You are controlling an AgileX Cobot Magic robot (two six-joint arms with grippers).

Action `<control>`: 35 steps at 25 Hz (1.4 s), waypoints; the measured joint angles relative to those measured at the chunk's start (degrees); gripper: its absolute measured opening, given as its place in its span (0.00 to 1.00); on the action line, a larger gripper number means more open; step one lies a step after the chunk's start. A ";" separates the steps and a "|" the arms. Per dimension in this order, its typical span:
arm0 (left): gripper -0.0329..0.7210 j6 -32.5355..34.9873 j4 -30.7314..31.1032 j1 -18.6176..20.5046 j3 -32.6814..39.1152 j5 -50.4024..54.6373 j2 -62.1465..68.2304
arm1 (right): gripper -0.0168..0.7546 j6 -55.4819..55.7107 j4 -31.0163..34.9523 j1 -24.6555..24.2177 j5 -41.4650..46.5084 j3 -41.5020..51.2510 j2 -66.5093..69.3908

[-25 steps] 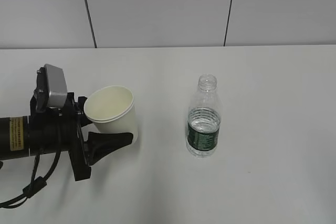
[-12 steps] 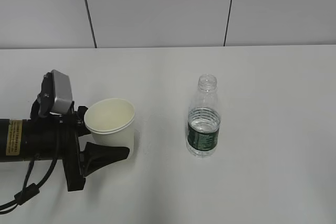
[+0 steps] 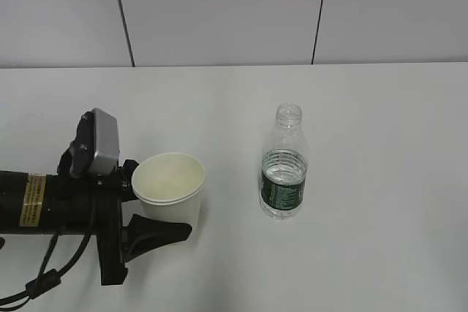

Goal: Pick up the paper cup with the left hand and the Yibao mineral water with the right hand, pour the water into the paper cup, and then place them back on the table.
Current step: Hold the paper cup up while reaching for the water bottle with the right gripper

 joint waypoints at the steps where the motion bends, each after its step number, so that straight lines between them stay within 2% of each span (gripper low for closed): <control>1: 0.65 0.00 0.00 -0.02 0.00 0.00 0.00 | 0.79 0.00 0.00 0.00 0.00 0.00 0.00; 24: 0.64 0.00 0.00 -0.06 0.00 0.88 0.00 | 0.79 0.00 0.00 0.00 -0.24 -0.27 0.00; 35: 0.63 0.00 -0.69 -0.06 0.00 1.89 0.00 | 0.79 -4.91 2.45 0.00 -20.09 -0.43 7.23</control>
